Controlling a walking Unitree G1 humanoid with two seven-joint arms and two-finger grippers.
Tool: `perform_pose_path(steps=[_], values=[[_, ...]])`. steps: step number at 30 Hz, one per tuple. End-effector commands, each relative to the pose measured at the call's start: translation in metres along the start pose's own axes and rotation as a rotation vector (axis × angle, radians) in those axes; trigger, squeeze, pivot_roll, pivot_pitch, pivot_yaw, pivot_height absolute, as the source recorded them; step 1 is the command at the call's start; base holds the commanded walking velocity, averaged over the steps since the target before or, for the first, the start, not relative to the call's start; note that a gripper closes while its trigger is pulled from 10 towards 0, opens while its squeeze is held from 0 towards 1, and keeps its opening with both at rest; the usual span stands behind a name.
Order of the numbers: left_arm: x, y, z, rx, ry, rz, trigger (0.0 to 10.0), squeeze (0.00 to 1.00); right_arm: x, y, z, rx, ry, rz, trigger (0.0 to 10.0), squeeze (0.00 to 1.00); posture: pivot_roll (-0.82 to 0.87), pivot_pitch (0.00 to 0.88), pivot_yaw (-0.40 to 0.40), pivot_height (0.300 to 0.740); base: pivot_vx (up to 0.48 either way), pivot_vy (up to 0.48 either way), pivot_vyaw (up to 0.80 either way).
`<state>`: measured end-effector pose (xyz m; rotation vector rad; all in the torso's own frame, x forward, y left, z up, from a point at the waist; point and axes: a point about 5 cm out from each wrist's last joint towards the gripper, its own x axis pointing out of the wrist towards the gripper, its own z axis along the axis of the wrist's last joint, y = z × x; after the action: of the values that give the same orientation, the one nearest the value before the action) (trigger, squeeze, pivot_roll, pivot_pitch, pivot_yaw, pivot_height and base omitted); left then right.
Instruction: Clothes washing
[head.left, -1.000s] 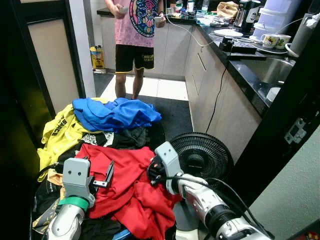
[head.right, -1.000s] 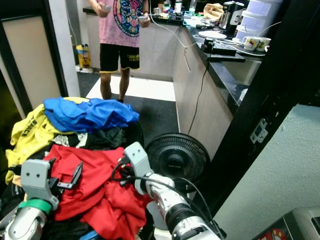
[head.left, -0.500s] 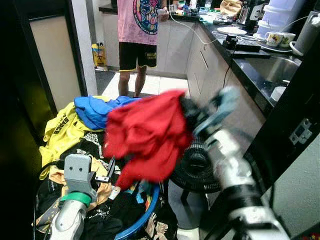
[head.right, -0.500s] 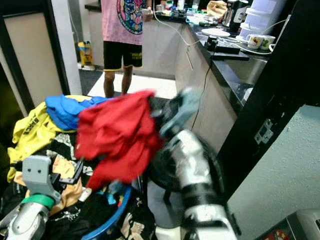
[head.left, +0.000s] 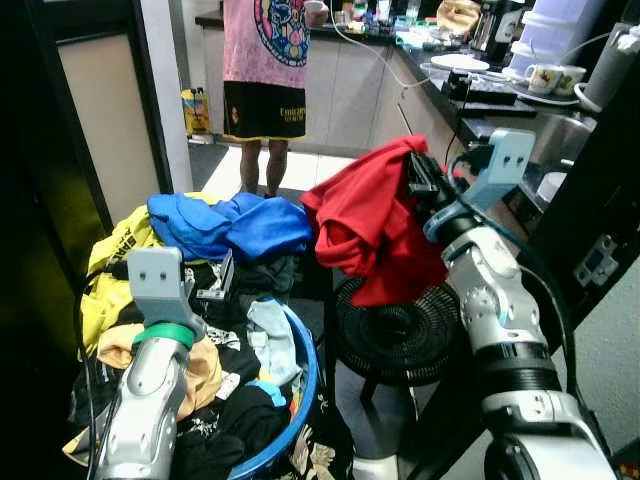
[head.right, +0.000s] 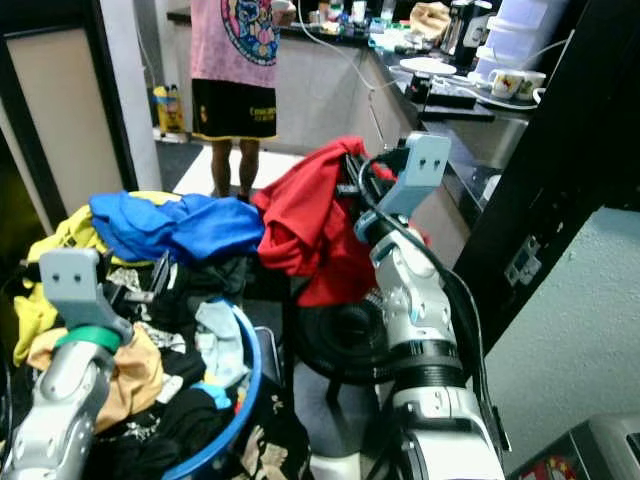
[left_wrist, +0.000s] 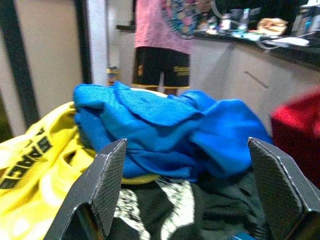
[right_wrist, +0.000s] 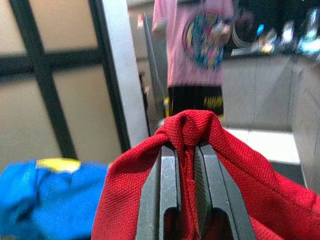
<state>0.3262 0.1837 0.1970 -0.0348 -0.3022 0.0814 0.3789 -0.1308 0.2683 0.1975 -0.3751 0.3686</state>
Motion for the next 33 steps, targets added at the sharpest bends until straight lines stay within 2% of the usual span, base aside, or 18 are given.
perform_pose_path(steps=[1,4,5,11,16,18,22,23,25,26,29,30,32,33], values=[[-0.002,-0.001,-0.007,0.051,0.039,-0.008,10.0,0.0,-0.001,0.008,0.001,-0.026,0.005,0.051,10.0,0.0,0.0,0.0,-0.05,0.74,0.0,0.0,0.0],[-0.002,-0.003,-0.008,0.063,0.04,-0.017,10.0,0.0,-0.003,0.009,-0.001,-0.023,0.018,0.065,10.0,0.0,0.0,0.0,-0.051,0.74,0.0,0.0,0.0],[-0.004,-0.004,-0.01,0.105,0.043,-0.047,10.0,0.0,-0.005,0.008,-0.006,-0.025,0.039,0.071,10.0,0.0,0.0,0.0,-0.041,0.74,0.0,0.0,0.0],[-0.009,-0.008,-0.016,0.105,0.075,-0.121,10.0,0.0,-0.009,0.002,-0.012,-0.042,0.066,0.06,10.0,0.0,-0.01,0.0,-0.012,0.74,0.0,0.0,0.0],[-0.007,-0.001,-0.017,0.134,0.085,-0.129,10.0,0.0,-0.014,0.002,-0.016,-0.043,0.066,0.042,10.0,0.0,0.01,0.0,0.016,0.74,0.0,0.0,0.0],[-0.01,0.005,-0.014,0.122,0.102,-0.093,10.0,0.0,-0.017,0.005,-0.018,-0.019,0.066,0.024,10.0,0.0,0.02,0.0,0.035,0.74,0.0,0.0,0.0],[-0.012,0.005,-0.015,0.102,0.109,-0.089,10.0,0.0,-0.019,0.007,-0.021,-0.007,0.071,0.026,10.0,0.0,0.04,0.017,0.036,0.74,0.0,0.0,0.0],[-0.017,0.009,-0.017,0.086,0.128,-0.089,10.0,0.0,-0.023,0.017,-0.027,0.0,0.089,0.059,10.0,0.0,0.03,0.027,0.047,0.74,0.0,0.0,0.0],[-0.017,0.009,-0.017,0.086,0.128,-0.089,10.0,0.0,-0.023,0.017,-0.027,0.0,0.089,0.059,10.0,0.0,0.03,0.027,0.047,0.74,0.0,0.0,0.0],[-0.02,0.01,-0.021,0.088,0.136,-0.095,10.0,0.0,-0.027,0.024,-0.031,-0.005,0.104,0.082,10.0,0.0,0.02,0.021,0.051,0.74,0.0,0.0,0.0],[-0.019,0.01,-0.022,0.085,0.133,-0.097,10.0,0.0,-0.028,0.025,-0.032,-0.006,0.108,0.082,10.0,0.0,0.0,0.003,0.065,0.74,0.0,0.0,0.0],[-0.016,0.008,-0.024,0.064,0.136,-0.103,10.0,0.0,-0.029,0.025,-0.031,-0.001,0.11,0.076,10.0,0.0,-0.02,0.0,0.1,0.74,0.0,0.0,0.0],[-0.016,0.008,-0.024,0.064,0.136,-0.103,10.0,0.0,-0.029,0.025,-0.031,-0.001,0.11,0.076,10.0,0.0,-0.02,0.0,0.1,0.74,0.0,0.0,0.0],[-0.015,0.006,-0.032,0.028,0.16,-0.099,10.0,0.0,-0.032,0.023,-0.034,-0.012,0.114,0.051,10.0,0.0,-0.05,0.0,0.114,0.74,0.0,0.0,0.0]])
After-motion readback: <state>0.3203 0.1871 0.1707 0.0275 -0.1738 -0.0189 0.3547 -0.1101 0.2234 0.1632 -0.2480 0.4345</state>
